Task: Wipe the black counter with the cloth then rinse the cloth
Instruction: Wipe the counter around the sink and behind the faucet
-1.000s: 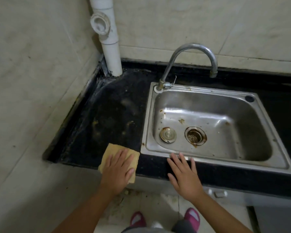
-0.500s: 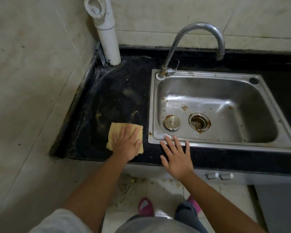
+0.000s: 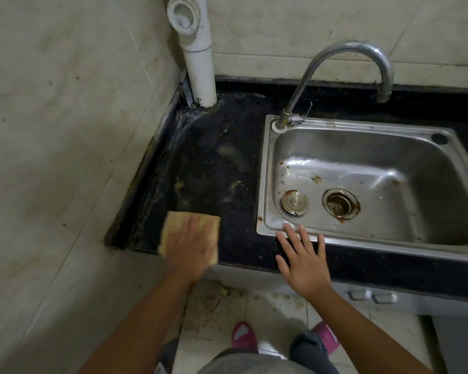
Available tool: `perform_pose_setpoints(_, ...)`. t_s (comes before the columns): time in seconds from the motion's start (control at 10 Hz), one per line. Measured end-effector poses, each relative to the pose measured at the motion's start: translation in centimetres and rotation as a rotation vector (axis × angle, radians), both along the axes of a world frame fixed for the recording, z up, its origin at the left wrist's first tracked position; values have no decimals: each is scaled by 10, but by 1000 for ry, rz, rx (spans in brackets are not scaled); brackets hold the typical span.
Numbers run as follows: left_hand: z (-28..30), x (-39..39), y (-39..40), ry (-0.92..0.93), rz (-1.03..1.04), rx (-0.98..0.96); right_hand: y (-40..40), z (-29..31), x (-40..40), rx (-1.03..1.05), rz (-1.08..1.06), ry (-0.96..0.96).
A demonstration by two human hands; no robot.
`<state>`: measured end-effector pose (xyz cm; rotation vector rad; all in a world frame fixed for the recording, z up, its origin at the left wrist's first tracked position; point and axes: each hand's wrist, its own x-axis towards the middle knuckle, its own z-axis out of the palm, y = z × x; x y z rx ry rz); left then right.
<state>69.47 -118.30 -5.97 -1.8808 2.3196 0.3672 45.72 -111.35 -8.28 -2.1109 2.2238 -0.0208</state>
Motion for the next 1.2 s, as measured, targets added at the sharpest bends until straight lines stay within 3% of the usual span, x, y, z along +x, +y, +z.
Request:
perform_pose_setpoints(0.1,1,46,-22,-80,178,177,0,-1,0,-17,10,-1)
perform_pose_setpoints(0.3,8,33,-25,-46,179,129,-1,-3,0,-29,6,-3)
perform_pose_setpoints(0.5,6,-44,-16,-31,-100,82,-1,-3,0,-24,9,14)
perform_pose_setpoints(0.7,7,-42,-22,-46,-258,75,1,-2,-1,-9,20,7)
perform_pose_setpoints(1.0,8,28,-91,-64,57,143,-1,-12,-3,-115,50,59)
perform_pose_setpoints(1.1,7,14,-90,-18,84,117,-2,-16,-3,-137,56,68)
perform_pose_setpoints(1.2,8,-17,-81,-7,-35,63,-3,-16,-2,-146,59,88)
